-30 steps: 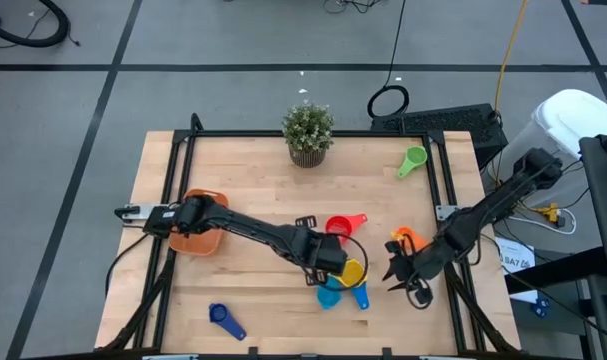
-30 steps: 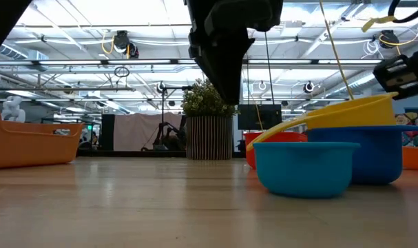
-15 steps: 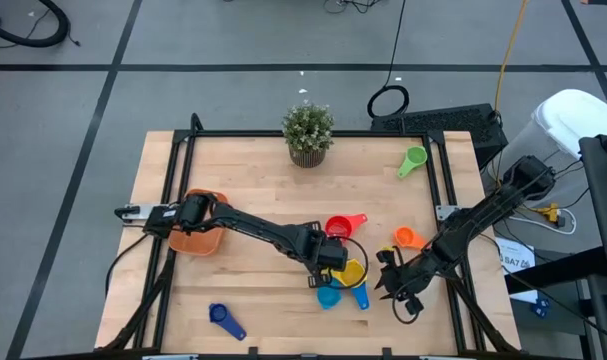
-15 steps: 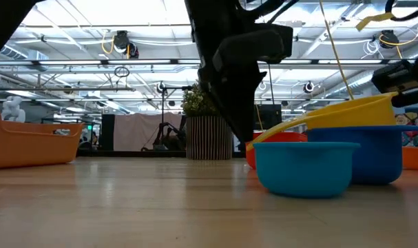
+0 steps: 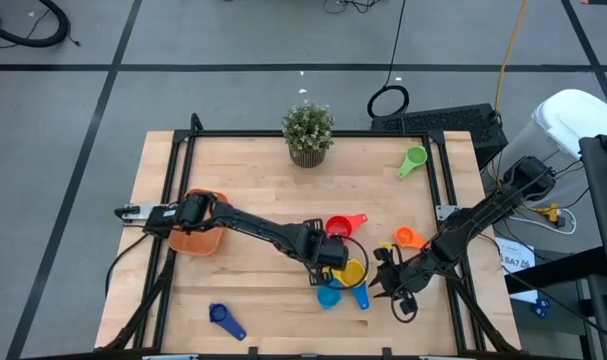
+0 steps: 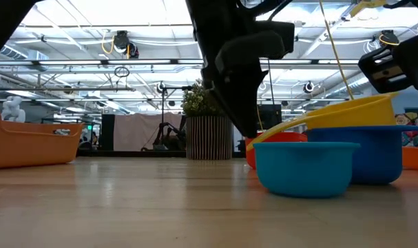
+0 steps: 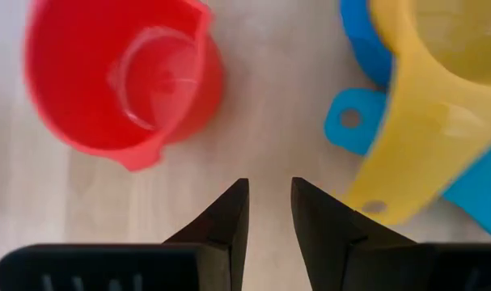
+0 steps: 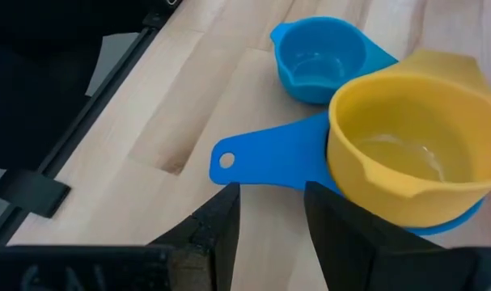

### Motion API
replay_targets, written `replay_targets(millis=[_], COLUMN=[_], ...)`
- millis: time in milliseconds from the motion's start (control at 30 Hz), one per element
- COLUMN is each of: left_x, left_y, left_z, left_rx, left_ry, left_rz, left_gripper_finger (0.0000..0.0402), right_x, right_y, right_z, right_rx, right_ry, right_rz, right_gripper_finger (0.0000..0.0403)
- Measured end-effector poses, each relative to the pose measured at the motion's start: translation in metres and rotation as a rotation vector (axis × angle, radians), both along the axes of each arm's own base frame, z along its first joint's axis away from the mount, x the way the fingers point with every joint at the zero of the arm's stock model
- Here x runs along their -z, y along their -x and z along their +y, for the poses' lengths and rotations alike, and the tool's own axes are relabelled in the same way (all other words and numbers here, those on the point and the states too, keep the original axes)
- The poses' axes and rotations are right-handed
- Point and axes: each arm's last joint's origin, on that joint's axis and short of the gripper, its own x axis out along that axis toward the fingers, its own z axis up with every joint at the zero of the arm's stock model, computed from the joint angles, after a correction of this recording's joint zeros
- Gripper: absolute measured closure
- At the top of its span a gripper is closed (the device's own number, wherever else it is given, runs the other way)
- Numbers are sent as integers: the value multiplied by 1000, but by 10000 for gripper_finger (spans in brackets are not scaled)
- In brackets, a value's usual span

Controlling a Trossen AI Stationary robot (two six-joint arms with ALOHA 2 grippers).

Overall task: Nest measuring cups in basket
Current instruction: Stack the yellow measuring cup on top of the blue measuring cup

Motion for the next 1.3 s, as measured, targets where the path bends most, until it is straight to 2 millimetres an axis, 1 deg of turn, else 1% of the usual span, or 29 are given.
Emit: replay_targets(millis=[200, 267, 433, 567, 667, 733, 833, 1000, 1133, 1300], left_x=[-2, 3, 11, 13, 6, 0, -3, -4, -4, -4], left_y=[-7, -7, -4, 0, 0, -1, -1, -1, -1, -1], left_z=[3, 1, -3, -2, 1, 2, 2, 1, 2, 3], left_rx=[37, 70, 171, 168, 151, 168, 198, 190, 178, 172], left_ry=[28, 71, 251, 251, 257, 306, 366, 371, 345, 343], left_rz=[-55, -59, 2, 41, 22, 2, -1, 3, -2, -2], left_gripper_finger=[305, 305, 305, 305, 305, 305, 305, 305, 305, 305], right_x=[0, 0, 0, 0, 1, 2, 6, 13, 20, 35], right_y=[0, 0, 0, 0, 1, 2, 5, 6, 2, -5], right_z=[0, 0, 0, 0, -1, -1, -4, -7, -4, 5], right_rx=[10, 10, 11, 11, 12, 20, 42, 104, 120, 92], right_ry=[-10, -11, -9, -7, -4, 2, 17, 20, 3, -54], right_rz=[5, 5, 8, 9, 16, 37, 88, 165, 192, 234], right_gripper_finger=[271, 271, 271, 271, 271, 271, 271, 271, 271, 271])
